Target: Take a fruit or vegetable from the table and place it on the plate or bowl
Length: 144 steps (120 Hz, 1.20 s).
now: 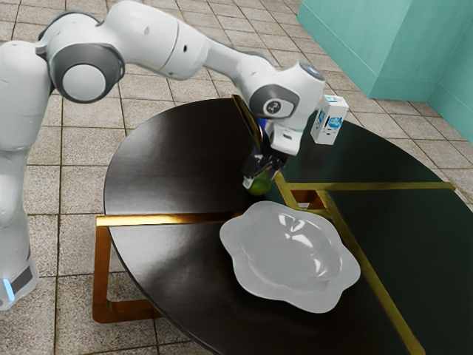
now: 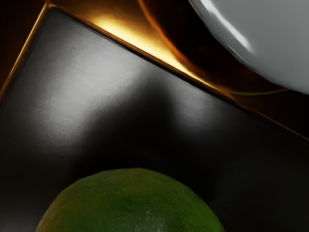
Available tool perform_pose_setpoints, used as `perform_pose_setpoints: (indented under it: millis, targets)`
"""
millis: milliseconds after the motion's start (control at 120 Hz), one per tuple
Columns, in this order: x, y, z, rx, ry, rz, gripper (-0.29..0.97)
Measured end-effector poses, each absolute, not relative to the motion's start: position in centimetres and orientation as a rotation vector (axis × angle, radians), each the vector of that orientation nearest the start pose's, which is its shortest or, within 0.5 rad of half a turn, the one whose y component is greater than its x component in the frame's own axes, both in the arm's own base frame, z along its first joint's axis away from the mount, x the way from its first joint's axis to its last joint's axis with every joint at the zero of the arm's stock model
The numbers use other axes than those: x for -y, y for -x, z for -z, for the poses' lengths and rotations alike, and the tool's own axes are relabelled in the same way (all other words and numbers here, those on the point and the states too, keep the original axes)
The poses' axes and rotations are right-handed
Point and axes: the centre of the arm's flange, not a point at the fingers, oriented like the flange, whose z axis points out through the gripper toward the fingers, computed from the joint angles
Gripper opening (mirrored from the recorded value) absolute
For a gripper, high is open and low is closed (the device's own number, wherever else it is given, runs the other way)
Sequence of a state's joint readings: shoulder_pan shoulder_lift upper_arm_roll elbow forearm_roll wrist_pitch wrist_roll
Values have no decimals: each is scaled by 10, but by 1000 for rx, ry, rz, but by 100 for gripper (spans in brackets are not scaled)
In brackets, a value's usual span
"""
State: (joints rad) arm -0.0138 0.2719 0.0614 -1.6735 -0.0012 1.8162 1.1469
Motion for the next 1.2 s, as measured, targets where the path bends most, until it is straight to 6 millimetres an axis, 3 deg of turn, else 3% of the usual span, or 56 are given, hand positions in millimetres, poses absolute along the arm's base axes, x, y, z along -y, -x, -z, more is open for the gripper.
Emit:
perform_pose_setpoints:
  millis: [550,675,867,950,1067,1133,1200]
  targets:
    - [-29,-622,-415,-1676,2726,-192,68]
    - [-29,-622,-414,-1674,2725,-186,47]
    - [-28,-623,-419,-1665,2716,-161,39]
    - [-26,-621,-444,-1654,2696,-102,37]
    - [-23,-616,-520,-1627,2645,43,38]
    - [-21,-612,-541,-1625,2635,72,38]
    - [-5,-609,-552,-1657,2617,86,38]
